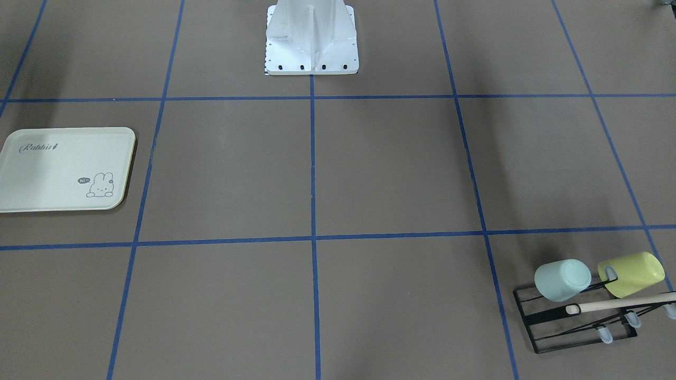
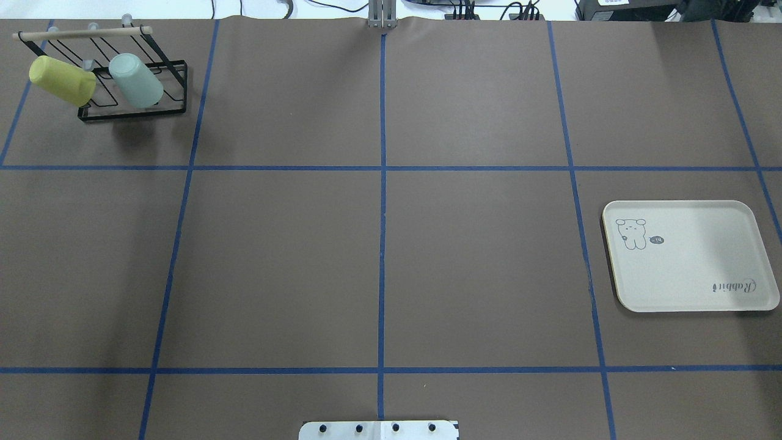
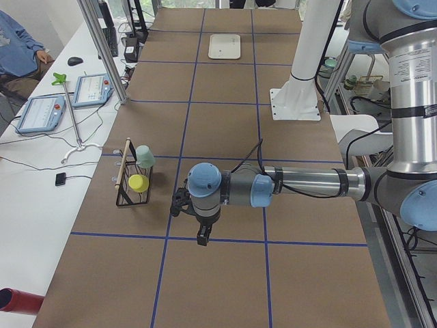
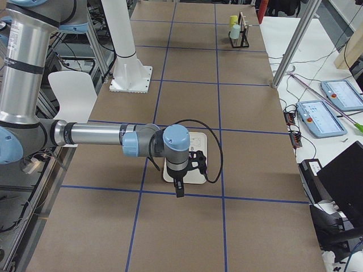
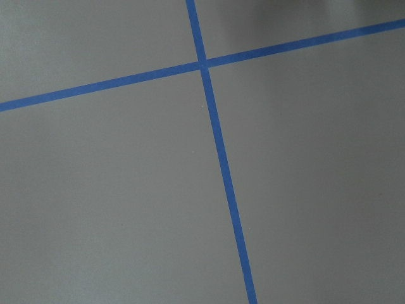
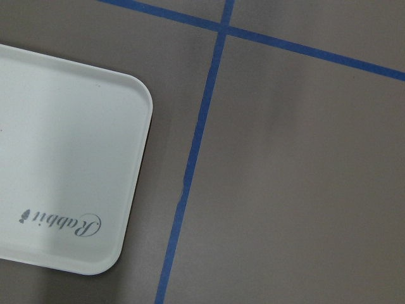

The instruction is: Left arm grabs green cup and hands to right arm on tray

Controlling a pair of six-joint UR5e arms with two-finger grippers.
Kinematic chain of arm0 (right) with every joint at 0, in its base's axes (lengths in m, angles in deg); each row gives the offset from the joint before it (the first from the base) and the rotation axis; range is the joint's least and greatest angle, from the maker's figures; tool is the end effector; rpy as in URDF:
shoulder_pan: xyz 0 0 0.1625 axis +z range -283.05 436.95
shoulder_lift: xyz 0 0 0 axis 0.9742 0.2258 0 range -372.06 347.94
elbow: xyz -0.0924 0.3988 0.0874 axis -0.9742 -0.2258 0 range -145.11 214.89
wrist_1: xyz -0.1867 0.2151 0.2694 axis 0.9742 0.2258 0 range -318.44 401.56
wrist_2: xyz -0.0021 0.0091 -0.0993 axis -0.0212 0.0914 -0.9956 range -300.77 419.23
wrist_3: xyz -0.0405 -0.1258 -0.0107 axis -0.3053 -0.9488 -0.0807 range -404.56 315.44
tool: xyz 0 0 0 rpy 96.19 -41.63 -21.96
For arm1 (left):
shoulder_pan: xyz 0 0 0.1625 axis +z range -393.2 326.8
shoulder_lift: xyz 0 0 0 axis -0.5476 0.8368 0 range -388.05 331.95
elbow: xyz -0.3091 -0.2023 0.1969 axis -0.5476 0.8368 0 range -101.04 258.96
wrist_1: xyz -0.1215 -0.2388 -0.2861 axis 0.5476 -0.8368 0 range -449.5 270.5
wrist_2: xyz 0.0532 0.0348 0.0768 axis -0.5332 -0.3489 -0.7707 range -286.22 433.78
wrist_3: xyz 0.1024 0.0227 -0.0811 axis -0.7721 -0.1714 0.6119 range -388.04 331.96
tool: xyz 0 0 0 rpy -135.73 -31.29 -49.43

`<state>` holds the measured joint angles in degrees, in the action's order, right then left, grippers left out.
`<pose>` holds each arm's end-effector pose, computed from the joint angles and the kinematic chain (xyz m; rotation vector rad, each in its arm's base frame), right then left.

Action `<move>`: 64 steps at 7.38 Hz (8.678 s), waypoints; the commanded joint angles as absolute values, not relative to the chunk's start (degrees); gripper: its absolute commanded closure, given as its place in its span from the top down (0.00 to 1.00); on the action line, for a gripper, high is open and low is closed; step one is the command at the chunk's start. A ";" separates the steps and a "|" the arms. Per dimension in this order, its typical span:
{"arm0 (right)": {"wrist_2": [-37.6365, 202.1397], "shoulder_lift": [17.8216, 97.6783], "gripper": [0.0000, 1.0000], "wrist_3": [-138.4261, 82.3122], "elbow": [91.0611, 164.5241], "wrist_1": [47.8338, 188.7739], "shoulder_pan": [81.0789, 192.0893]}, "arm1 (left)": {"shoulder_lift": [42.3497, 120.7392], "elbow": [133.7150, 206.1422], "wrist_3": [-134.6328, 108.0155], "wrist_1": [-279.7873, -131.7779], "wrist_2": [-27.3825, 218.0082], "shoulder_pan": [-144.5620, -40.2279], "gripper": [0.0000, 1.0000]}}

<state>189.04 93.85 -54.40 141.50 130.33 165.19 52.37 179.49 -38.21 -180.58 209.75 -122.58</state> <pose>0.0374 -0.3584 0.6589 0.0815 -0.6920 -0.2060 -0.0336 -0.4022 0.6577 0.1002 0.7980 0.1922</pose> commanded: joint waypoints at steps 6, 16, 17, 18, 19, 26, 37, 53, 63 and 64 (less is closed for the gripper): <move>188.95 94.56 1.00 -53.53 136.87 112.12 165.19 | 56.74 178.98 -38.06 -185.22 208.70 -122.67 1.00; 196.52 75.23 1.00 -16.03 142.11 103.70 156.17 | 80.89 162.55 -11.57 -215.18 208.16 -109.19 1.00; 194.69 73.91 1.00 -12.86 142.29 103.70 153.44 | 83.89 162.02 -4.82 -215.10 207.99 -105.66 1.00; 191.36 72.59 1.00 -9.44 142.29 103.70 150.29 | 84.71 162.02 -1.70 -215.01 207.81 -103.79 1.00; 189.59 71.45 1.00 -7.23 142.29 103.70 147.99 | 85.06 161.32 -1.24 -214.92 205.55 -103.08 1.00; 189.48 71.44 1.00 -7.12 142.38 103.61 147.44 | 90.33 151.83 0.70 -214.84 194.37 -98.06 1.00; 189.57 71.35 1.00 -7.12 142.46 103.61 147.44 | 90.43 152.95 0.96 -214.84 191.73 -97.71 0.19; 187.13 66.69 1.00 31.32 141.85 64.30 138.93 | 89.11 191.26 46.18 -211.47 197.88 -94.04 0.02; 144.23 54.84 1.00 54.48 142.64 25.03 104.03 | 97.11 194.71 76.10 -232.57 197.71 -83.57 0.02; 143.70 54.22 1.00 55.45 142.64 25.03 103.85 | 97.11 194.97 77.33 -233.20 197.79 -82.60 0.02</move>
